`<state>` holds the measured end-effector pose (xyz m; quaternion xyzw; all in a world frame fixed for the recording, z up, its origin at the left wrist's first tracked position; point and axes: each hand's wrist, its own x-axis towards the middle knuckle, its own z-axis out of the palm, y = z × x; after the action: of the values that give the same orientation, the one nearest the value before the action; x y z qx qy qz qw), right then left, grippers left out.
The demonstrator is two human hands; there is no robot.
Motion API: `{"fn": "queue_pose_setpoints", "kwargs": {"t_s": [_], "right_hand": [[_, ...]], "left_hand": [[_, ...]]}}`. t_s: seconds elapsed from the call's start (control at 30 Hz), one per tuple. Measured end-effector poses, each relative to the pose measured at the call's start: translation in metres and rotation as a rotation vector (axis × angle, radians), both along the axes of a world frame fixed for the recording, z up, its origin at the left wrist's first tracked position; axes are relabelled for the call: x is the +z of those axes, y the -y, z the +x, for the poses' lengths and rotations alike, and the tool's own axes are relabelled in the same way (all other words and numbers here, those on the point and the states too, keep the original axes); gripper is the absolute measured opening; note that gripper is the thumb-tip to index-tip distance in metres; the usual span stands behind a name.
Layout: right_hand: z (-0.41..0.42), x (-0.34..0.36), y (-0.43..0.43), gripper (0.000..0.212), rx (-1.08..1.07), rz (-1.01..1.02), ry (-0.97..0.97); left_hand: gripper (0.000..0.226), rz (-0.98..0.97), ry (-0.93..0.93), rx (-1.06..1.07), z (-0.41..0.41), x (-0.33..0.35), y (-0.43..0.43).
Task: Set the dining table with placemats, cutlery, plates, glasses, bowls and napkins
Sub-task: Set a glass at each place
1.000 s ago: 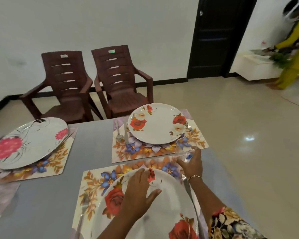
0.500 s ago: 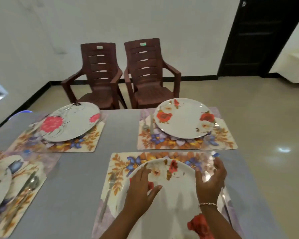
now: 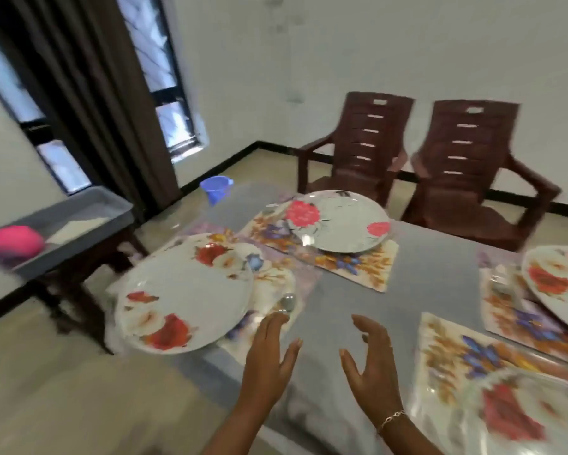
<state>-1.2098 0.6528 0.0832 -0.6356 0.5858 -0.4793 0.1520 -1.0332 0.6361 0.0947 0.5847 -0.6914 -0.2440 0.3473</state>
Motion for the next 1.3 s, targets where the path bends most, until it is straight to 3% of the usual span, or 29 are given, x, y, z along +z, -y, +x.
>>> {"fn": "queue_pose_setpoints", "kwargs": {"t_s": [0.23, 0.43, 0.6, 0.93, 1.2, 1.3], "right_hand": [[0.201, 0.020, 0.066, 0.044, 0.374, -0.029, 0.021], [0.336, 0.029, 0.096, 0.041, 0.548, -0.042, 0.056], [0.414, 0.031, 0.132, 0.045, 0.599, 0.171, 0.095], [0.532, 0.019, 0.208, 0.039, 0.543, 0.202, 0.132], [0.594, 0.011, 0.244, 0.032, 0.502, 0.223, 0.149], [0.626, 0.005, 0.265, 0.044, 0.459, 0.262, 0.147]], "left_hand": [[0.042, -0.059, -0.031, 0.307, 0.186, 0.017, -0.001], [0.046, -0.073, 0.026, 0.542, 0.293, 0.019, -0.011], [0.035, -0.028, 0.096, 0.637, 0.366, 0.015, 0.015], [0.046, 0.127, 0.219, 0.535, 0.497, 0.003, 0.104], [0.043, 0.212, 0.085, 0.648, 0.599, -0.001, 0.157], [0.043, 0.219, 0.048, 0.665, 0.649, -0.005, 0.187]]}}
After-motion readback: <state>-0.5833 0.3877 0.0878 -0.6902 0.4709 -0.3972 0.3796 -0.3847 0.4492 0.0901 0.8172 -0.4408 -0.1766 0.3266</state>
